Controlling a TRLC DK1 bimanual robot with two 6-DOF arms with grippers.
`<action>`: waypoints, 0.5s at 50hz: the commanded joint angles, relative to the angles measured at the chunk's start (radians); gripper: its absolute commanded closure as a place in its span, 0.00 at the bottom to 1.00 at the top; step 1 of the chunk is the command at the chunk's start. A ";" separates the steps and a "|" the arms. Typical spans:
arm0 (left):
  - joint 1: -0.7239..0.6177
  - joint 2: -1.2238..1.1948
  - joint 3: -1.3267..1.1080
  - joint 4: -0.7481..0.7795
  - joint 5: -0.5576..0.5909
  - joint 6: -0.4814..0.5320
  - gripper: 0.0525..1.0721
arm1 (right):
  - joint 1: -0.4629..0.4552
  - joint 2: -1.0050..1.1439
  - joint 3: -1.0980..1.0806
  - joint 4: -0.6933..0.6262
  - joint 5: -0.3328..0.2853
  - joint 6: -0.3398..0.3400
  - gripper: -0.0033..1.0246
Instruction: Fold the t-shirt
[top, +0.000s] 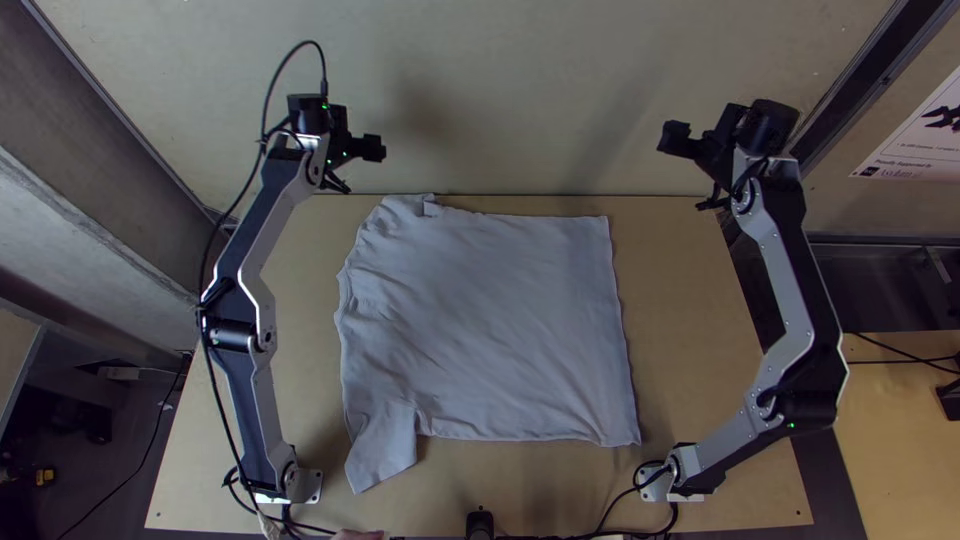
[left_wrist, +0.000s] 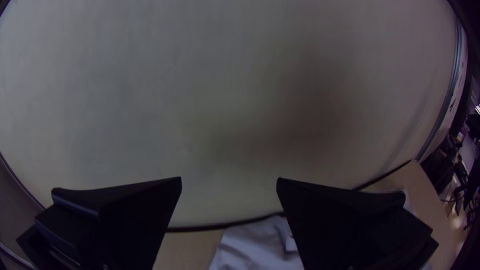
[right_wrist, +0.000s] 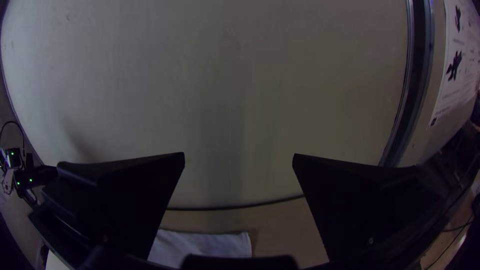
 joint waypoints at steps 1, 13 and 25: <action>0.003 0.040 0.037 -0.031 0.007 0.005 0.16 | 0.021 0.053 0.066 -0.070 -0.007 0.050 0.04; 0.008 0.116 0.037 -0.109 0.000 0.003 0.16 | 0.028 0.182 0.170 -0.254 -0.013 0.080 0.04; 0.006 0.181 0.035 -0.165 -0.016 -0.005 0.16 | 0.028 0.231 0.181 -0.300 -0.036 0.086 0.04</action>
